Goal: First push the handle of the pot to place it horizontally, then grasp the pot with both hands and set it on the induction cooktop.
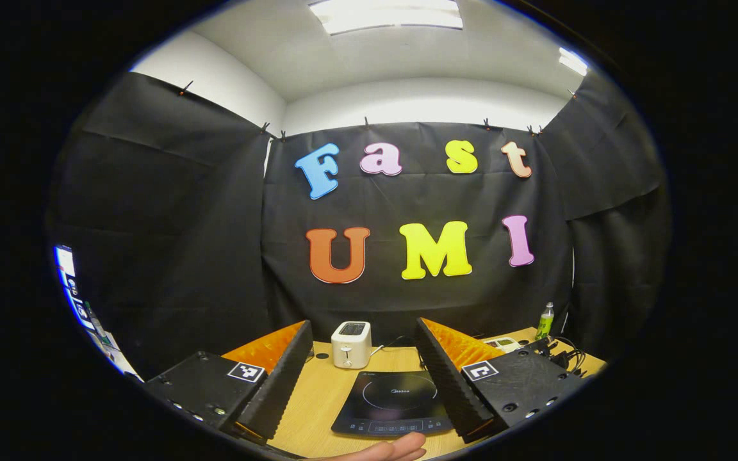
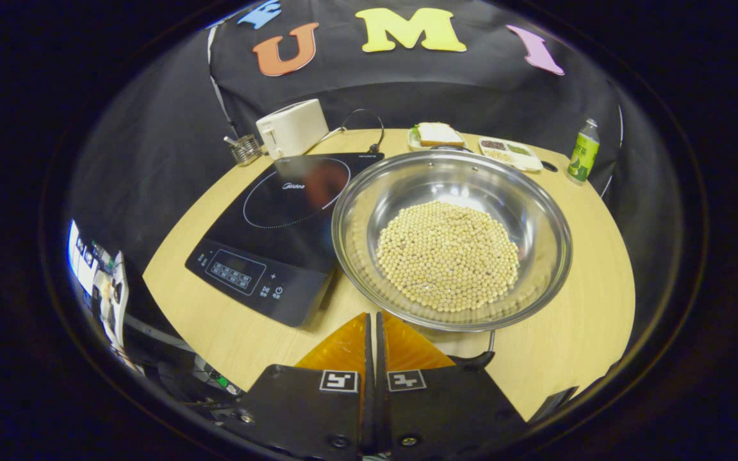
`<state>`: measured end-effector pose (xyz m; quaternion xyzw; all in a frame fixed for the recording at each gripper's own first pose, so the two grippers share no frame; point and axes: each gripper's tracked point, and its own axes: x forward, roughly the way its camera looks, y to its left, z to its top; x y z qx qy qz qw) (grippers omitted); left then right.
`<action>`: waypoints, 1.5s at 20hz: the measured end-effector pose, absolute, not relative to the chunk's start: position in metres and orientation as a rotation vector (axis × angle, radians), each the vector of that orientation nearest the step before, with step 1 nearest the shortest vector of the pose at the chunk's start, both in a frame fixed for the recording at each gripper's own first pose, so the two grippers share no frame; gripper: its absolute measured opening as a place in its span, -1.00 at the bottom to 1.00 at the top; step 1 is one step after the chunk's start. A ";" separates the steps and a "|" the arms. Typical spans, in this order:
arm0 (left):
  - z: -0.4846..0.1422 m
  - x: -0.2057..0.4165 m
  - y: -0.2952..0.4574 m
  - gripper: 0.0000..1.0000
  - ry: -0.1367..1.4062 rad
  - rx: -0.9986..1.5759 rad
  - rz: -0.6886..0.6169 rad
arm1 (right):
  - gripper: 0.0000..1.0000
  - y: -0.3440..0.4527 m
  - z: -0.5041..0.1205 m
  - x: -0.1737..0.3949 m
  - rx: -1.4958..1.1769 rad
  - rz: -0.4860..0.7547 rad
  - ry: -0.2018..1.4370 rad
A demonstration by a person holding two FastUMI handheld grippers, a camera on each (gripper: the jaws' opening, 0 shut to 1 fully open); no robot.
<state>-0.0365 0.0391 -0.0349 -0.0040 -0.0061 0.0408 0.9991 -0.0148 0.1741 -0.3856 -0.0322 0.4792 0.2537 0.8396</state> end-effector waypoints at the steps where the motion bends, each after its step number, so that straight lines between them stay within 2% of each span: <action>1: -0.034 -0.037 0.038 0.92 -0.013 -0.005 0.081 | -0.93 0.169 -0.385 -0.017 -0.083 0.540 1.013; 4: -0.034 -0.039 0.035 0.92 -0.014 -0.008 0.074 | -0.93 0.155 -0.387 -0.021 -0.128 0.548 1.013; 5: -0.033 -0.039 0.034 0.92 -0.015 -0.009 0.073 | -0.99 0.150 -0.390 -0.025 -0.136 0.547 1.024; 6: -0.033 -0.039 0.034 0.92 -0.016 -0.010 0.071 | -0.93 0.145 -0.394 -0.028 -0.141 0.547 1.041; 8: -0.033 -0.039 0.032 0.92 -0.018 -0.008 0.069 | -0.92 0.134 -0.402 -0.031 -0.153 0.547 1.067; 9: -0.033 -0.039 0.032 0.92 -0.019 -0.007 0.068 | -0.98 0.126 -0.403 -0.029 -0.158 0.536 1.065; 22: -0.040 -0.034 0.021 0.92 -0.015 0.007 0.049 | -0.99 0.048 -0.402 0.019 -0.189 0.393 0.981; 24: -0.045 -0.033 0.020 0.92 -0.005 0.009 0.046 | -0.92 0.039 -0.403 0.025 -0.188 0.386 0.980; 30: -0.059 -0.028 0.012 0.92 0.013 0.010 0.028 | -0.92 -0.001 -0.409 0.055 -0.164 0.290 0.968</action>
